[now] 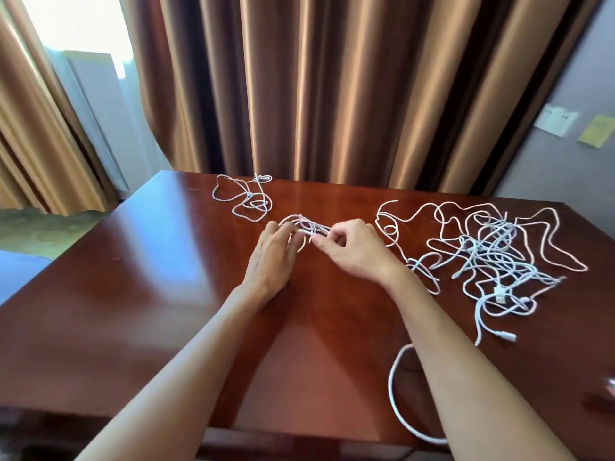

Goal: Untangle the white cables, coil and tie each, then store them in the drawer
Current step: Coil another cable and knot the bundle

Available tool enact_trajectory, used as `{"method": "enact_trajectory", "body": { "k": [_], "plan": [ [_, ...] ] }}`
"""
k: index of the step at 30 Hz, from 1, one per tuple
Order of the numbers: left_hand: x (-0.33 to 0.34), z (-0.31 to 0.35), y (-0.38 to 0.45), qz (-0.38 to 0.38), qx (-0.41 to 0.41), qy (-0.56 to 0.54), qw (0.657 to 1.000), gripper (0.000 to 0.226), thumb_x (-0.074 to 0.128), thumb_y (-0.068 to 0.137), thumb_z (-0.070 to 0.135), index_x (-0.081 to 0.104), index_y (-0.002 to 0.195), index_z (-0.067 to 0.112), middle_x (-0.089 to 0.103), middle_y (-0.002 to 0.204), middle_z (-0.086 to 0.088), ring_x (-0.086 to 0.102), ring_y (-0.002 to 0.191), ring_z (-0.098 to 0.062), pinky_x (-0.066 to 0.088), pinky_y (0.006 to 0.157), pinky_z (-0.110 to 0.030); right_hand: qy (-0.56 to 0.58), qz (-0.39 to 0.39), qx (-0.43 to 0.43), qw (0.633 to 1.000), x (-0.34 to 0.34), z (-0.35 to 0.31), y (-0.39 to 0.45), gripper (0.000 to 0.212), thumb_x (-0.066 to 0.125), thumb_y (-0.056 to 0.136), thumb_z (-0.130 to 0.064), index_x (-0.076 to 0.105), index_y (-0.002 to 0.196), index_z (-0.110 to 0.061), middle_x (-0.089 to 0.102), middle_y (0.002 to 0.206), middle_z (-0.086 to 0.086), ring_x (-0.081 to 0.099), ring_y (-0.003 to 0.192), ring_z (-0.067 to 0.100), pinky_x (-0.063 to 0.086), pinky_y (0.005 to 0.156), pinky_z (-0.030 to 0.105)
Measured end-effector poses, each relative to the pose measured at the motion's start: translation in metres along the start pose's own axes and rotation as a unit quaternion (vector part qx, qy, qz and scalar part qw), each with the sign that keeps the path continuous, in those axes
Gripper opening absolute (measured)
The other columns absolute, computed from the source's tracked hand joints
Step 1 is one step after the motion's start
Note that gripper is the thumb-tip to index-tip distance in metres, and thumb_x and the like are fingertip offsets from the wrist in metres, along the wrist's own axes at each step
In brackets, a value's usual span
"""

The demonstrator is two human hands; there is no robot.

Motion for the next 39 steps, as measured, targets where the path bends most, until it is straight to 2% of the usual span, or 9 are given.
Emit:
{"method": "enact_trajectory", "body": {
  "k": [10, 16, 18, 24, 26, 30, 34, 36, 39],
  "plan": [
    [-0.076, 0.078, -0.059, 0.138, 0.054, -0.094, 0.984, 0.052, 0.050, 0.103, 0.038, 0.036, 0.062, 0.009, 0.035, 0.066, 0.003, 0.037, 0.066, -0.014, 0.032, 0.063, -0.035, 0.157, 0.231, -0.020, 0.960, -0.083, -0.013, -0.086, 0.042, 0.057, 0.102, -0.036, 0.063, 0.073, -0.006, 0.063, 0.056, -0.009, 0.059, 0.053, -0.003, 0.040, 0.057, 0.014],
    [-0.115, 0.110, -0.095, 0.128, 0.037, -0.224, 0.965, 0.060, 0.065, 0.097, 0.030, 0.039, 0.062, -0.011, 0.026, 0.057, -0.002, 0.022, 0.052, -0.010, 0.017, 0.048, -0.027, 0.399, 0.096, 0.106, 0.906, -0.063, -0.013, -0.119, 0.063, 0.038, 0.107, -0.049, 0.047, 0.057, -0.012, 0.048, 0.042, 0.002, 0.038, 0.036, 0.011, 0.030, 0.036, 0.019],
    [-0.127, 0.107, -0.104, 0.138, 0.012, -0.233, 0.962, 0.058, 0.068, 0.094, 0.034, 0.046, 0.061, -0.008, 0.033, 0.057, -0.004, 0.027, 0.053, -0.012, 0.022, 0.048, -0.028, 0.512, 0.027, 0.124, 0.849, -0.054, -0.018, -0.129, 0.059, 0.035, 0.108, -0.048, 0.041, 0.060, -0.015, 0.040, 0.043, -0.002, 0.031, 0.037, 0.008, 0.021, 0.032, 0.017],
    [-0.124, 0.111, -0.127, 0.097, -0.036, -0.297, 0.949, 0.038, 0.058, 0.101, 0.027, 0.052, 0.065, 0.017, 0.040, 0.046, 0.013, 0.030, 0.039, -0.003, 0.026, 0.040, -0.018, 0.834, -0.163, 0.132, 0.509, -0.036, -0.062, -0.154, 0.051, 0.036, 0.110, -0.029, 0.044, 0.064, -0.011, 0.042, 0.052, 0.000, 0.032, 0.037, 0.006, 0.030, 0.029, 0.017],
    [-0.115, 0.115, -0.132, 0.048, -0.049, -0.344, 0.937, 0.036, 0.053, 0.104, 0.025, 0.050, 0.069, 0.016, 0.033, 0.051, 0.005, 0.026, 0.038, -0.006, 0.023, 0.036, -0.016, 0.854, -0.145, 0.133, 0.482, -0.037, -0.066, -0.155, 0.045, 0.037, 0.110, -0.026, 0.047, 0.070, -0.009, 0.050, 0.059, 0.004, 0.036, 0.043, 0.007, 0.035, 0.035, 0.015],
    [-0.097, 0.125, -0.139, -0.045, -0.080, -0.471, 0.877, 0.029, 0.044, 0.107, 0.027, 0.054, 0.084, 0.013, 0.024, 0.057, 0.004, 0.021, 0.040, -0.005, 0.020, 0.036, -0.015, 0.709, -0.019, 0.163, 0.686, -0.034, -0.046, -0.152, 0.019, 0.057, 0.102, -0.019, 0.058, 0.101, 0.000, 0.062, 0.099, 0.017, 0.060, 0.074, 0.014, 0.059, 0.064, 0.022],
    [-0.090, 0.132, -0.141, -0.054, -0.136, -0.571, 0.808, 0.022, 0.041, 0.108, 0.025, 0.055, 0.095, 0.013, 0.028, 0.053, 0.007, 0.020, 0.039, -0.004, 0.019, 0.034, -0.017, 0.340, 0.140, 0.108, 0.924, -0.052, -0.038, -0.165, 0.070, 0.073, 0.087, -0.021, 0.038, 0.145, -0.008, 0.040, 0.138, 0.001, 0.058, 0.108, 0.011, 0.050, 0.080, 0.007],
    [-0.085, 0.137, -0.139, -0.061, -0.158, -0.612, 0.773, 0.023, 0.038, 0.109, 0.022, 0.052, 0.092, 0.013, 0.029, 0.053, 0.007, 0.021, 0.037, -0.004, 0.020, 0.033, -0.018, 0.247, 0.241, -0.025, 0.938, -0.075, -0.069, -0.184, 0.037, 0.066, 0.087, -0.008, 0.060, 0.123, -0.011, 0.056, 0.124, 0.003, 0.063, 0.095, 0.009, 0.049, 0.072, 0.007],
    [-0.078, 0.141, -0.134, -0.077, -0.191, -0.669, 0.714, 0.028, 0.035, 0.109, 0.019, 0.047, 0.084, 0.013, 0.030, 0.053, 0.005, 0.023, 0.037, -0.005, 0.022, 0.033, -0.018, 0.196, 0.100, -0.132, 0.967, -0.048, -0.103, -0.192, 0.016, 0.063, 0.089, -0.010, 0.074, 0.090, -0.021, 0.069, 0.093, -0.004, 0.062, 0.078, 0.005, 0.046, 0.070, 0.017]
  ]
}}
Point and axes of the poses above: each hand's wrist, its own y-axis towards the middle knuckle, its own x-axis out of the palm, z = x × y, the point moved 10 cm from there along y, towards the middle knuckle
